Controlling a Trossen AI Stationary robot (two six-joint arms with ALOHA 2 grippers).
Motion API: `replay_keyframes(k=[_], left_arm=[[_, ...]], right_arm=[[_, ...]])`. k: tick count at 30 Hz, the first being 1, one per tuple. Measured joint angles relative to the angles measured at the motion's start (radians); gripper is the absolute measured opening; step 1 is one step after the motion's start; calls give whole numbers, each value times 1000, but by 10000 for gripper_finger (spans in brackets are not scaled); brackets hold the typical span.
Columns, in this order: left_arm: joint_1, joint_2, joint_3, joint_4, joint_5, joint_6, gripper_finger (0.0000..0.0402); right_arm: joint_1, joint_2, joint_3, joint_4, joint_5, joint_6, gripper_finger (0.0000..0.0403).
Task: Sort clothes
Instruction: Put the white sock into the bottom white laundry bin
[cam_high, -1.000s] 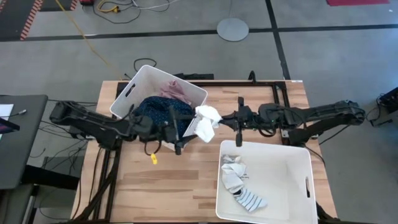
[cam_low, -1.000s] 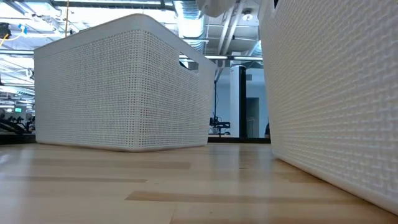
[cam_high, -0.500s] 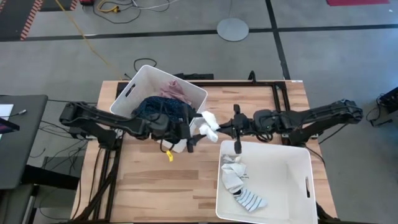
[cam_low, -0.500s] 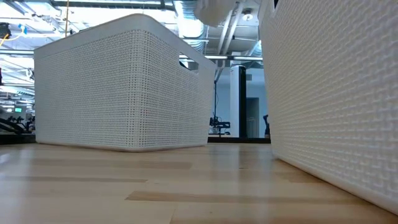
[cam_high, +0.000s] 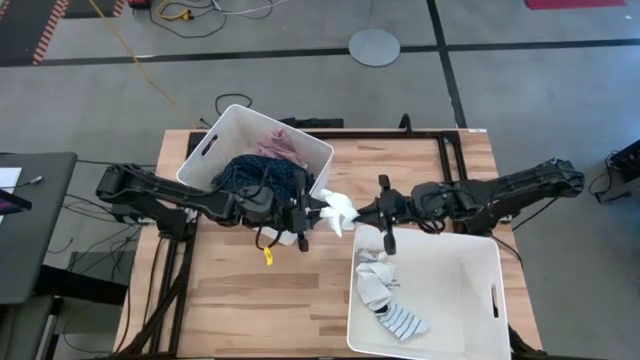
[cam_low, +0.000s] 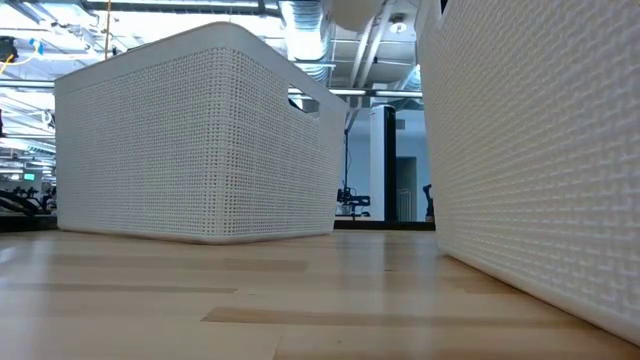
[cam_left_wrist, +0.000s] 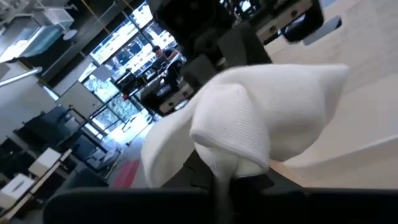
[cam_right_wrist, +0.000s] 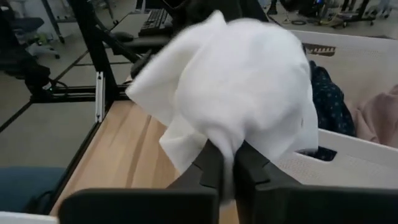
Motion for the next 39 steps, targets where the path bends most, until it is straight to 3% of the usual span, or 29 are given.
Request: replay_keyframes(k=[5,13,17,22,27,34,39], left_arm=[[-11,0,15,2,20,0,15],[-35,-1,25,86,101,-17,14],[-42,-2,25,144,164,-28,13],[-42,4,25,177,224,-52,13],[-42,35,37,225,287,-78,13],[-52,186,215,30,311,-84,13],[-55,271,332,0,312,-84,13]], right_arm=[[16,-22,0,-30,4,17,81],[64,-96,0,-120,9,24,216],[88,-144,0,-268,83,80,261],[107,-193,0,-441,185,205,270],[124,-216,0,-504,246,277,270],[134,-213,0,-504,246,284,270],[134,-213,0,-510,246,313,270]])
